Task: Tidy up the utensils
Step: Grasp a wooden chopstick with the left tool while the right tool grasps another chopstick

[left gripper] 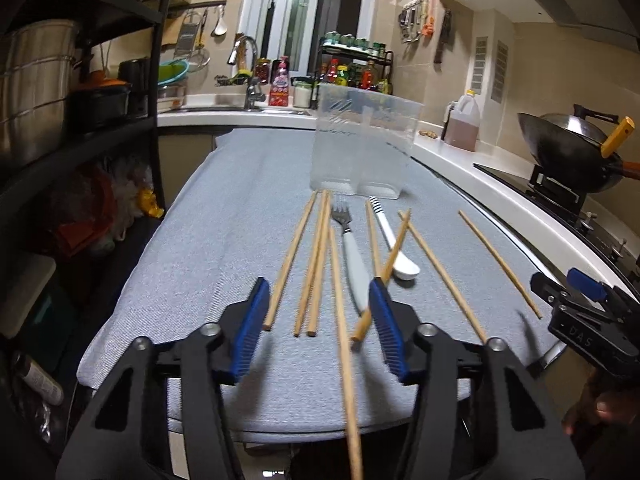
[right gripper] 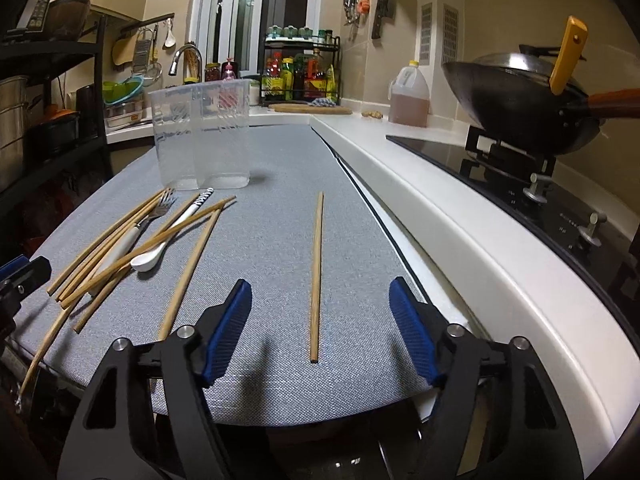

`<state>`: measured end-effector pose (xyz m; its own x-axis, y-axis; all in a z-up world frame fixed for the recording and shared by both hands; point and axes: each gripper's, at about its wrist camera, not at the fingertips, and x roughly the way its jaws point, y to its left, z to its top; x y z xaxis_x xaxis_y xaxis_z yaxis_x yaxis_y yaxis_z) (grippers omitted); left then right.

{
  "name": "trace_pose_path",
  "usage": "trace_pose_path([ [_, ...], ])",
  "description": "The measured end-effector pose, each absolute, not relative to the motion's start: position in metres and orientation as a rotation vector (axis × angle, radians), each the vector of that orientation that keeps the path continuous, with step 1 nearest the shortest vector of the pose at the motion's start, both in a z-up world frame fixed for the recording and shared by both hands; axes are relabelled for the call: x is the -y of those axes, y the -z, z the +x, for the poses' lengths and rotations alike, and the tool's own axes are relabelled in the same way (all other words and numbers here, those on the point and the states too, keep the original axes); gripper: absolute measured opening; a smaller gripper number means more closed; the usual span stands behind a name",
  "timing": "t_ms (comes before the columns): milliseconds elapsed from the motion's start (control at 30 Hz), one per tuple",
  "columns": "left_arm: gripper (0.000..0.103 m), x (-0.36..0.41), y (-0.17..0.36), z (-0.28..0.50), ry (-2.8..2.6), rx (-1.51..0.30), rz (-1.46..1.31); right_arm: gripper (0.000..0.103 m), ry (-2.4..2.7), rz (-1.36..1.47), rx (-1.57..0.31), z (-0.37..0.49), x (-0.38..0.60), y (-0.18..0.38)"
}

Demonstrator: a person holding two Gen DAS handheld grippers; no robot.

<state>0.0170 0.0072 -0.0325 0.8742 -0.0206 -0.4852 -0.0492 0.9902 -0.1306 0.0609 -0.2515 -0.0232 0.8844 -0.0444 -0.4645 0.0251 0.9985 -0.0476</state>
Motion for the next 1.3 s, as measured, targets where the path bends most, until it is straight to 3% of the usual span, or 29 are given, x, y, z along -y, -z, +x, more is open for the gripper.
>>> trace_pose_path([
  [133, 0.029, -0.02, 0.038, 0.023, -0.049, -0.538, -0.167, 0.063, 0.036, -0.012, -0.538, 0.068, 0.254, 0.033],
  [467, 0.022, -0.03, 0.057, 0.036, -0.071, -0.624, -0.199, 0.046, 0.043, 0.003, -0.582, 0.081, 0.256, 0.047],
  [600, 0.019, -0.025, 0.059, 0.038, -0.068, -0.624, -0.167, 0.023, 0.0, -0.005, -0.577, 0.081, 0.251, 0.048],
  [700, 0.009, -0.023, 0.061, 0.039, -0.076, -0.626, -0.131, 0.007, -0.042, -0.011, -0.575, 0.081, 0.246, 0.048],
  [1033, 0.006, -0.024, 0.059, 0.025, -0.073, -0.644, -0.12, 0.006, -0.131, 0.009, -0.572, 0.077, 0.238, 0.047],
  [1300, 0.007, -0.019, 0.06, 0.029, -0.086, -0.632, -0.104, 0.015, -0.098, 0.0, -0.573, 0.078, 0.239, 0.049],
])
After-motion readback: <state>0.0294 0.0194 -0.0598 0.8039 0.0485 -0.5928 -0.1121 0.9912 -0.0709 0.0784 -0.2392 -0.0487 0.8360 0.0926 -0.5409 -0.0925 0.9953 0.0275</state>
